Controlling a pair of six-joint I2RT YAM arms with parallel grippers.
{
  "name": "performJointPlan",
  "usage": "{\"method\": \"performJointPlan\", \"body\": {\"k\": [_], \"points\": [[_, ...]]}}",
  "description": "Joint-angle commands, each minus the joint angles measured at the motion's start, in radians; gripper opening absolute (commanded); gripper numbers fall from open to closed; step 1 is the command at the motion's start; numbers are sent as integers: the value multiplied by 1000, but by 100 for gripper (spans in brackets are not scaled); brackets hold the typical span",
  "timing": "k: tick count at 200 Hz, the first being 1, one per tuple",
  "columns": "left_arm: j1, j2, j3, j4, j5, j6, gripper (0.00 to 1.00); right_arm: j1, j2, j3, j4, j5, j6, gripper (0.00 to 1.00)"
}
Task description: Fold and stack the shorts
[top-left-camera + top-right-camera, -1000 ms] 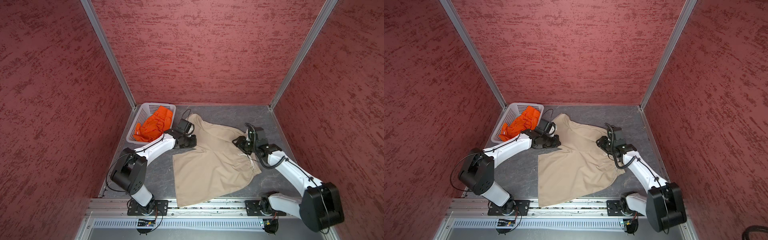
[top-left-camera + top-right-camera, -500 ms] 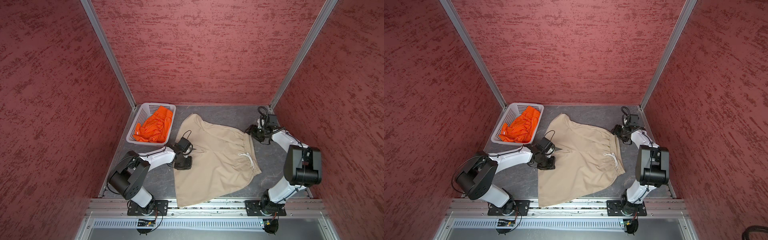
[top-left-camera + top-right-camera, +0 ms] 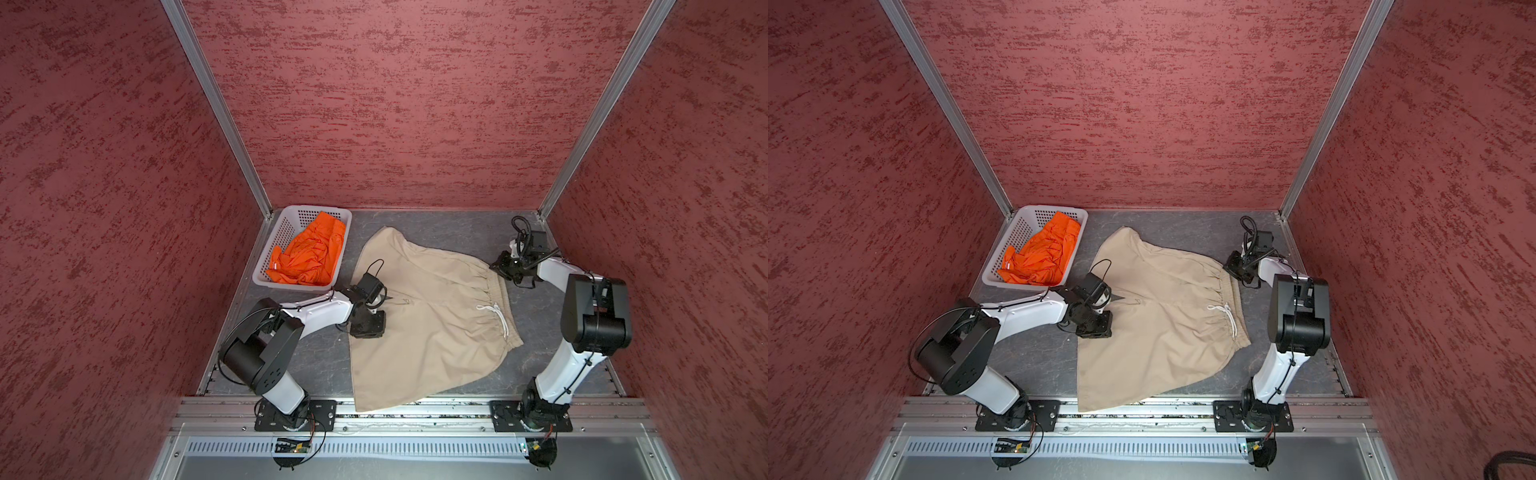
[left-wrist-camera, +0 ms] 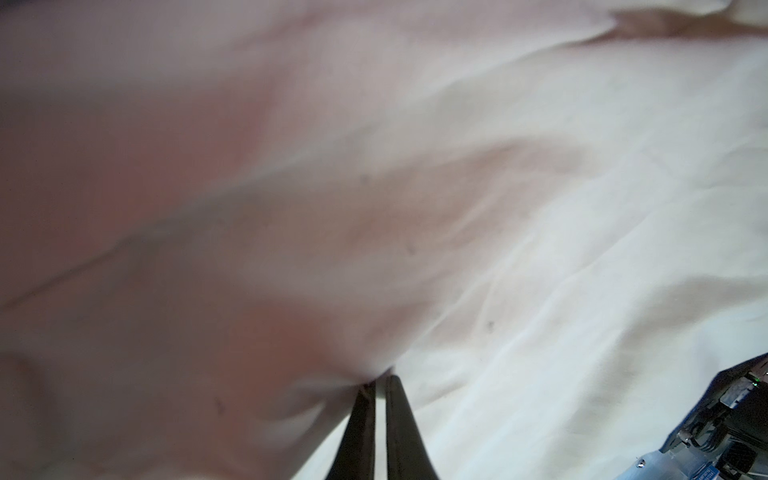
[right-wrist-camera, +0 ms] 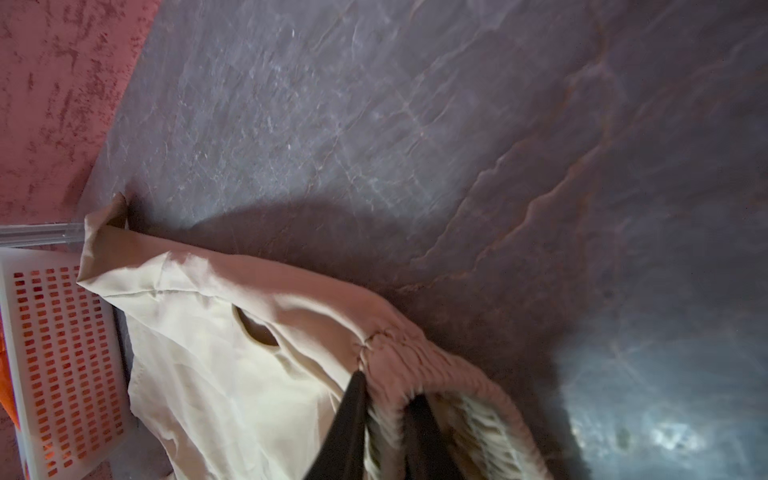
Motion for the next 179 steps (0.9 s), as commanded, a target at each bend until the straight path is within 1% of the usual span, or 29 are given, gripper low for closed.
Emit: {"method": "performJointPlan", "body": {"k": [1,22,42,60,68,79,85,91,96,105,122,140,148,163,179], "points": [[3,47,-47,-19,-53,1,9,-82,-26,-48,192,-7,169,11],[2,44,-73,-12,-53,-6,9,-141,-9,-102,308,-45,286,10],[2,46,-85,-4,-55,-6,9,-148,53,-88,329,-75,316,11],[3,53,-81,-2,-55,-3,9,-148,92,-77,343,-85,344,15],[3,52,-78,-5,-53,-4,9,-148,96,-75,347,-83,351,21],[2,43,-67,-8,-47,-7,11,-148,88,-71,340,-81,348,35],[3,36,-57,-13,-47,-8,15,-148,75,-67,327,-76,340,43],[3,25,-45,-22,-47,-10,21,-148,58,-64,307,-66,326,48],[2,17,-32,-29,-47,-11,26,-148,41,-60,287,-56,312,50],[2,-2,-5,-49,-46,-10,30,-148,4,-55,244,-33,282,53],[11,-40,62,-78,-37,-14,35,-146,-92,-64,165,18,220,54],[40,-67,126,-66,-8,-34,36,-133,-213,-93,92,79,168,54],[58,-70,146,-46,5,-46,36,-118,-268,-120,73,88,153,53],[93,-52,195,-1,21,-60,34,-60,-355,-160,42,100,135,51],[118,6,269,18,12,-57,30,34,-421,-210,34,95,126,47]]}}
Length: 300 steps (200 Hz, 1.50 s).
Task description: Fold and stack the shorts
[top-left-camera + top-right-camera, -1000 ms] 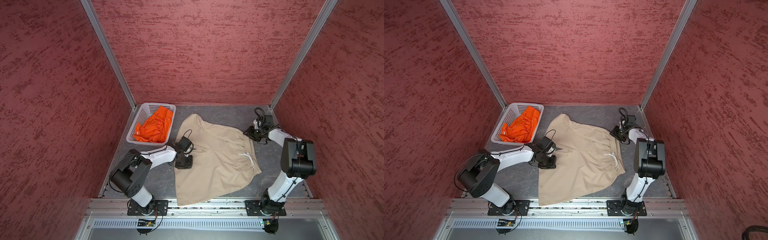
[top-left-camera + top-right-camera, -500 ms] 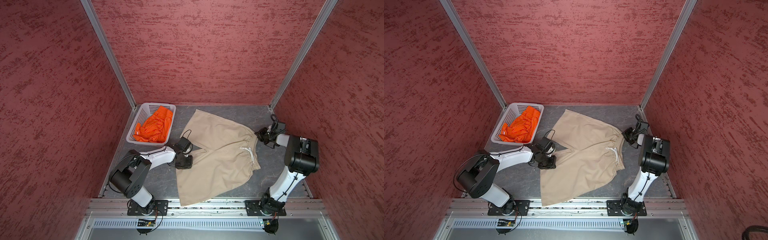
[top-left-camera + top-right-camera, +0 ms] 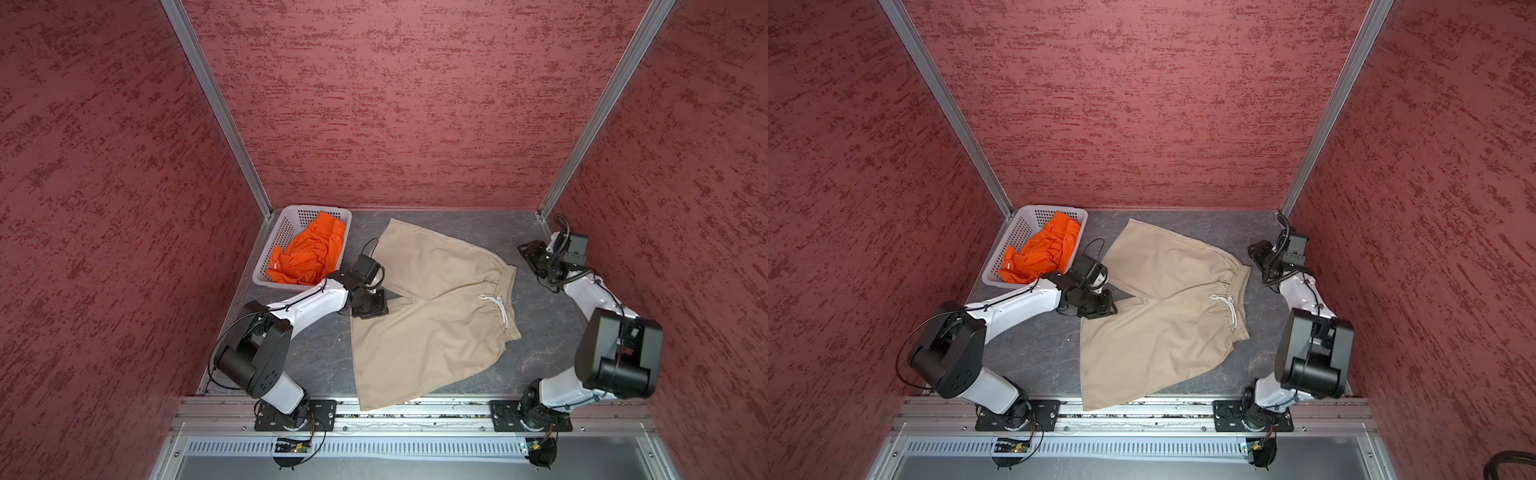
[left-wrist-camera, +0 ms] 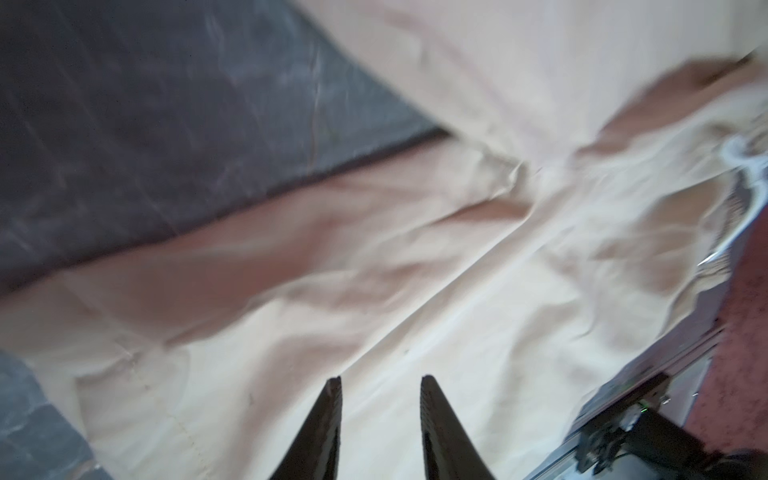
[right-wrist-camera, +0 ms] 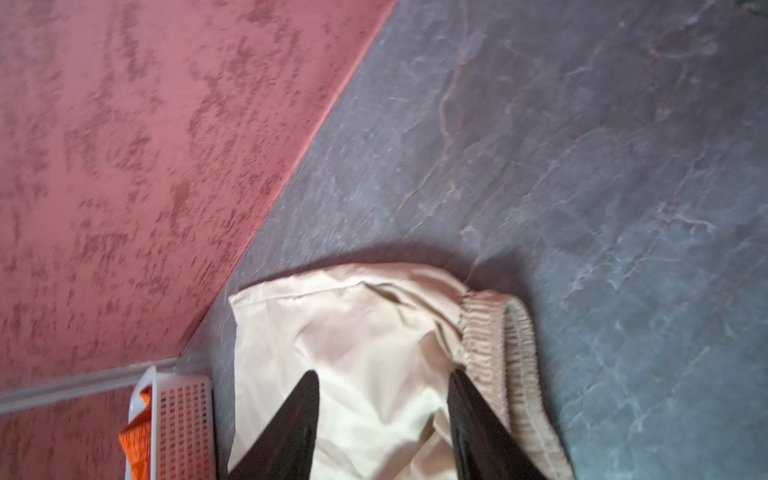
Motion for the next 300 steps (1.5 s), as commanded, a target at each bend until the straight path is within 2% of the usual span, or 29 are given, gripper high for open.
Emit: {"method": "performJointPlan", "body": {"k": [1,33,64,90,152,201,226,247,276,300], "points": [[36,46,91,53,7,-8,30,125,-76,-76,-86,38,-53,46],[60,244,298,40,-38,58,25,324,-66,-159,13,-3,0,43],[82,440,496,-15,-60,99,21,417,52,-174,135,-42,34,45],[103,550,591,-74,-66,134,21,419,142,-137,174,-35,25,47],[175,686,643,-120,-99,159,19,340,391,-22,125,57,63,50],[214,833,885,-201,-97,199,19,305,446,88,75,71,36,52],[216,796,965,-223,-95,198,29,305,400,170,28,43,-1,53],[209,677,928,-208,-78,184,32,306,312,204,-23,32,-36,53],[170,437,712,-134,-61,161,30,334,160,108,-39,-12,-33,52],[119,262,462,-72,-45,115,28,386,63,-32,-22,-51,-7,51]]}}
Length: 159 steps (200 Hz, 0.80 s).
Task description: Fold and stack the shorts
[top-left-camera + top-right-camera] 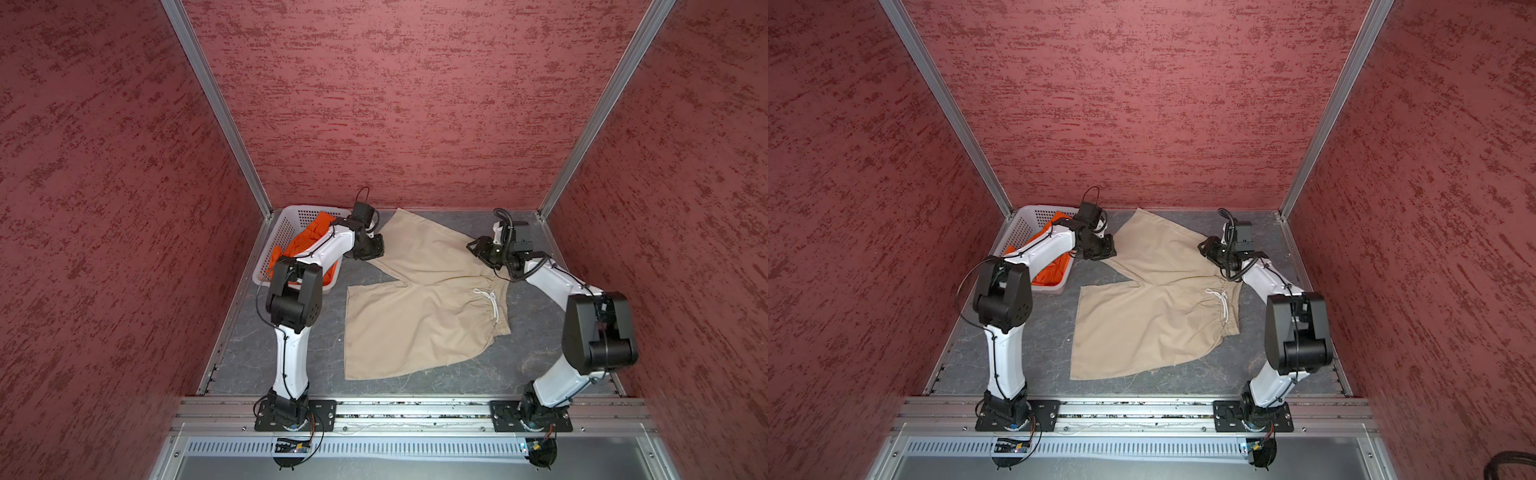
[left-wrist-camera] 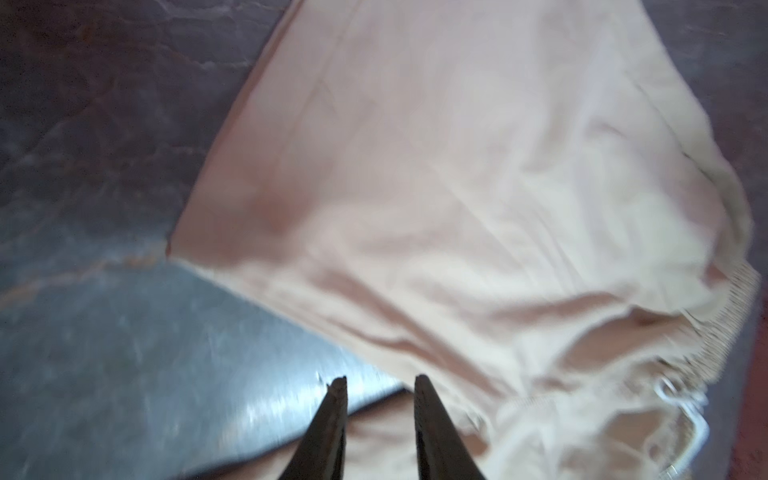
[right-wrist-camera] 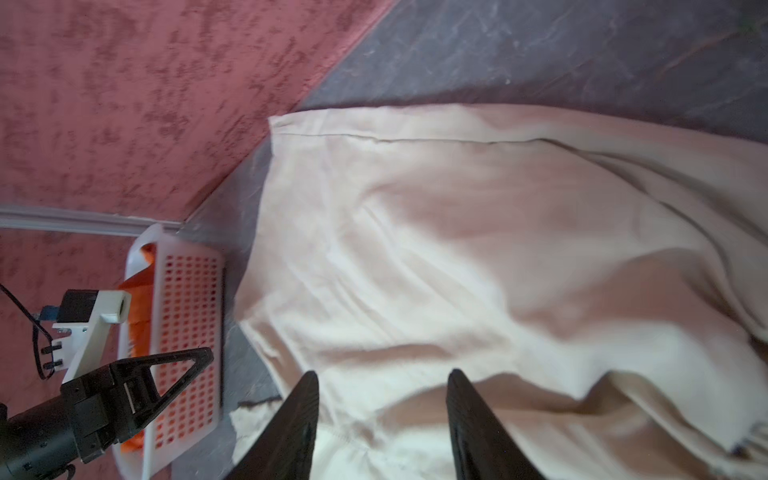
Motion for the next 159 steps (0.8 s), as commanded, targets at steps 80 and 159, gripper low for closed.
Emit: {"method": "performJointPlan", "body": {"k": [80,159], "points": [[-154,-290,-643,227,-56,-194,21,168,-85,-314,76,-128,41,50],[-94,-133,-582,238,-115,-146,21,96,75,-312,-18,-22,20,51]]}}
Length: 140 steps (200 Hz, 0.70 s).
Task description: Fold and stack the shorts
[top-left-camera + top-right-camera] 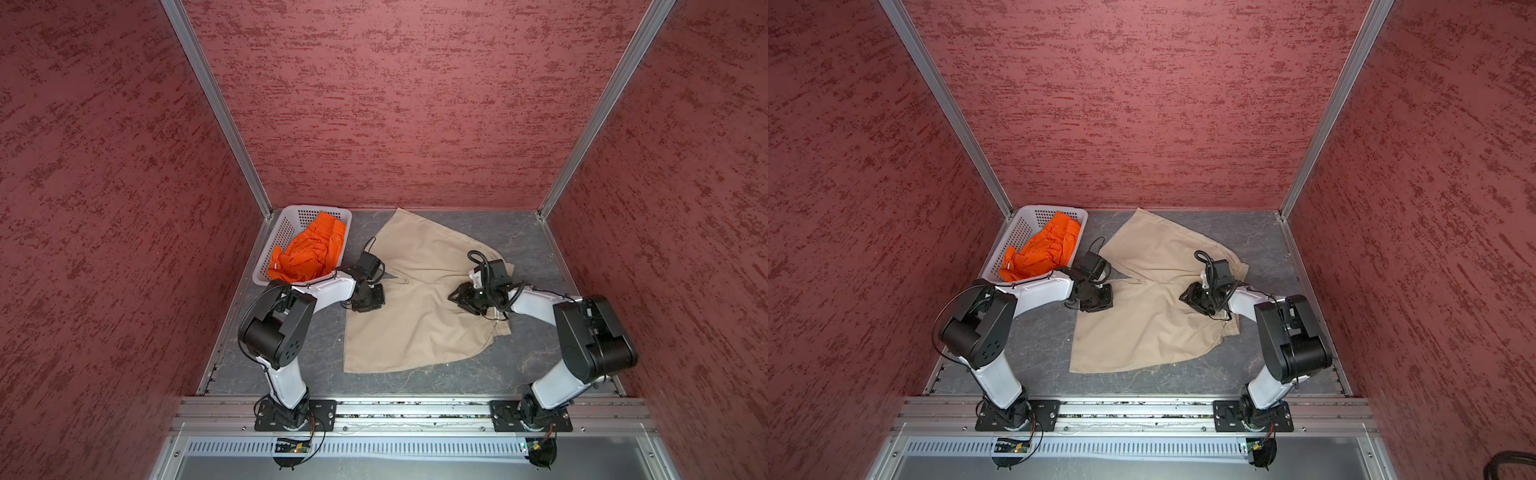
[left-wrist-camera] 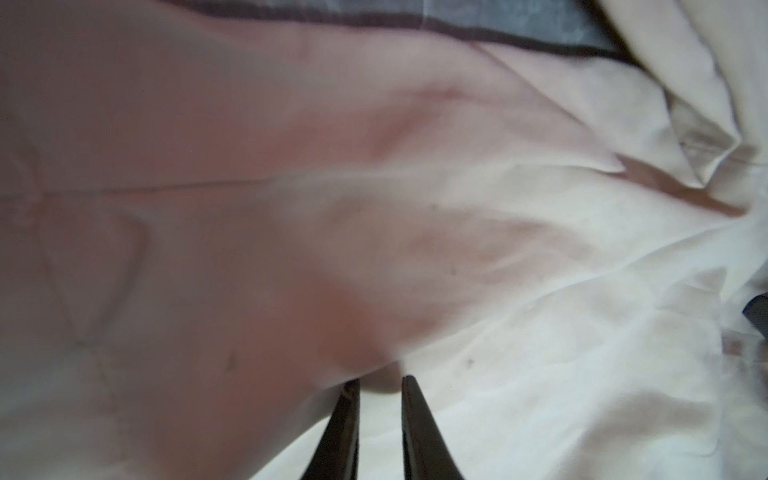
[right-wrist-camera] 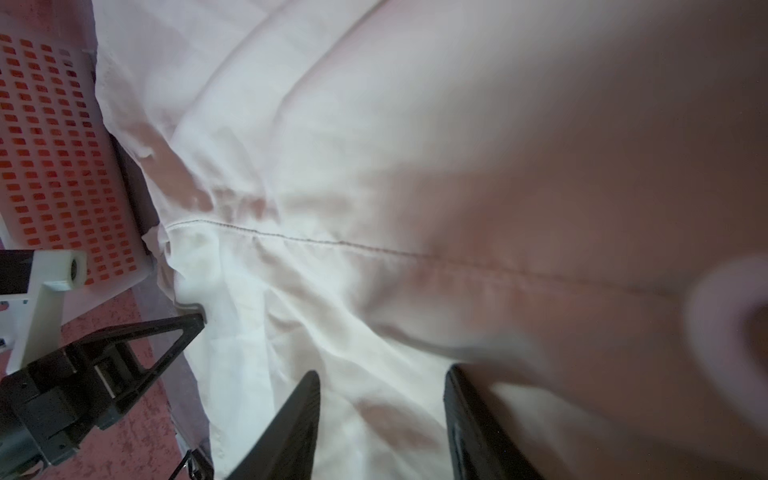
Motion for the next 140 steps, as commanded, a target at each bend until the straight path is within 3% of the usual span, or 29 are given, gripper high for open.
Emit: {"method": "performJointPlan", "body": {"k": [1,25,53,89,105,122,140], "points": [[33,68,19,9,-57,33,21,-28,42,0,-28,61,-4,51],[54,95,76,-5,-56,64,25,-29,45,46,-35,42,-19,52],[49,24,117,-43,-40,66,33,-58,-66,95,-94,16,-45,56],[26,-178,51,-46,-13,8,39,-237,-294,36,-247,-30,-62,58],[17,-255,-4,-33,0,-30,40,-318,-389,0,-364,19,-76,60],[8,-310,-64,-22,14,-62,40,-375,-474,-38,-487,159,-41,63],[0,-348,-116,-22,27,-87,40,-407,-539,-84,-539,199,-25,65]]}}
